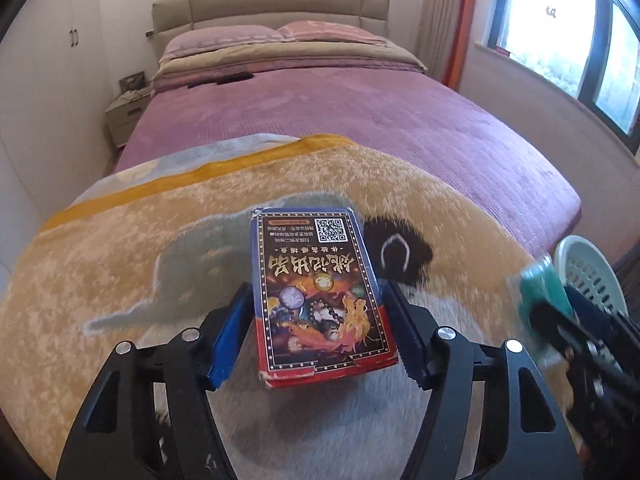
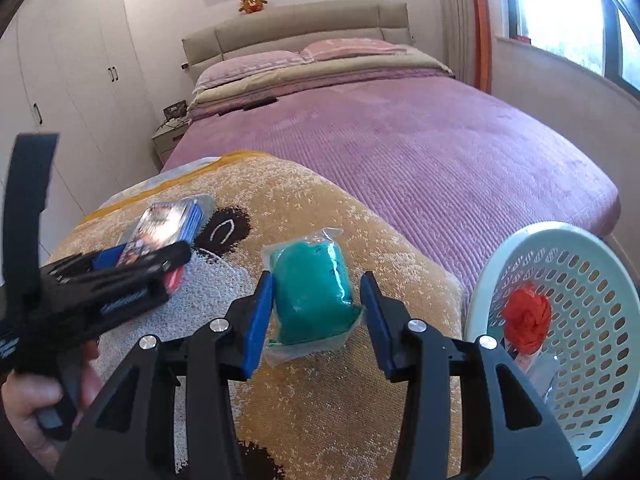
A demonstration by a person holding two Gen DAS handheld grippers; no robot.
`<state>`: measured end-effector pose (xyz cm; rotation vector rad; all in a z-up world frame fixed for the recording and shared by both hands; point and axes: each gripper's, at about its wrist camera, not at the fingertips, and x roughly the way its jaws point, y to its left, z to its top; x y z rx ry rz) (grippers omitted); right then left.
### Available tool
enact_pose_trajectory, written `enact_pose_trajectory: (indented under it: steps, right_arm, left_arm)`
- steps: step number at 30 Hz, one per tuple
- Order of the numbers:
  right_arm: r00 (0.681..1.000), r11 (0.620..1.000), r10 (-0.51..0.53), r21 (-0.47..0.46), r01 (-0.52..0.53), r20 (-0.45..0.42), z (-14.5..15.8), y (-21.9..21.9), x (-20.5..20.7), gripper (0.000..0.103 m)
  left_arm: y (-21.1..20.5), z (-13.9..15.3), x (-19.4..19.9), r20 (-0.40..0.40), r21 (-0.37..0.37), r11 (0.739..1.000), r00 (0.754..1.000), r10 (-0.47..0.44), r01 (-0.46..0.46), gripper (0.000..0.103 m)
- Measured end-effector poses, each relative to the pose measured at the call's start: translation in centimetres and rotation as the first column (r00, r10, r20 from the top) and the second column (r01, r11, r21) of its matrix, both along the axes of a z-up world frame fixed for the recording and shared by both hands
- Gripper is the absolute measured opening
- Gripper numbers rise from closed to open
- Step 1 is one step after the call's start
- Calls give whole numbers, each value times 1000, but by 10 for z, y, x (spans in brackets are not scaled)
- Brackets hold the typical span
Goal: Collect trash
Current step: 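Carry card box and teal packet over the basket and open both tools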
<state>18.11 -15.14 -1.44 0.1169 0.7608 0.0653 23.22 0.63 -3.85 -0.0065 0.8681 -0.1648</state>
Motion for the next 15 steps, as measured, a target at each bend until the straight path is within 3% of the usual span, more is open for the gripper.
enact_pose_trajectory:
  steps: [9, 13, 15]
  right_arm:
    - [998, 999, 14, -42, -11, 59, 6, 6, -9, 41]
    - [979, 998, -67, 9, 66, 191, 21, -11, -31, 41]
    - [978, 995, -98, 26, 95, 187, 23, -19, -35, 41]
  left_arm:
    - [39, 21, -49, 41, -100, 995, 999, 23, -19, 63]
    - [41, 36, -76, 124, -152, 988, 992, -13, 32, 63]
    - [35, 43, -84, 148, -167, 984, 988, -39, 64, 63]
